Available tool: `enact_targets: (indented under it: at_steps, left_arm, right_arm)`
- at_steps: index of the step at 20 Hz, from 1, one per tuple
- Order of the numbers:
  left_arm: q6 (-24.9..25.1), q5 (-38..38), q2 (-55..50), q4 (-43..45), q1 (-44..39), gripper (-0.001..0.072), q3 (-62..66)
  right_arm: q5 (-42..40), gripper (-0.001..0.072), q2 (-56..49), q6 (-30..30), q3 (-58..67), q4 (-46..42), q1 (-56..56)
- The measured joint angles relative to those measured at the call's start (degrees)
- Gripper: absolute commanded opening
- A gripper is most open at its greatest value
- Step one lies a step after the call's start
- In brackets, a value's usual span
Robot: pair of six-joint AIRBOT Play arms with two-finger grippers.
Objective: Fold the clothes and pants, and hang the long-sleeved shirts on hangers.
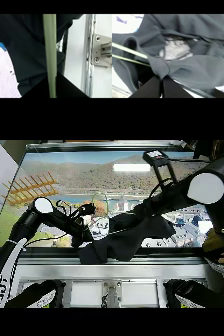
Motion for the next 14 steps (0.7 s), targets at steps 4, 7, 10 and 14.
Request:
enact_targets:
  at_steps: [4,7,10,14]
  left_arm:
    - [-0.02,-0.13,0.00,0.11,0.00,0.0008,0.00]
    - [0.00,-0.13,0.00,0.11,0.00,0.0008,0.00]
    - [-0.02,-0.13,0.00,0.11,0.00,0.0008,0.00]
    - [-0.04,-0.13,0.00,0.09,0.00,0.0008,0.00]
  right_arm:
    - [-3.67,0.0014,-0.76,-0.02,0.00,2.75,4.31]
    - [-5.66,0.0014,-1.36,-0.04,0.00,4.85,6.36]
    - [-7.43,0.0014,-2.10,-0.04,0.00,6.36,7.91]
    - [-8.57,0.0017,-3.02,-0.07,0.00,7.80,8.87]
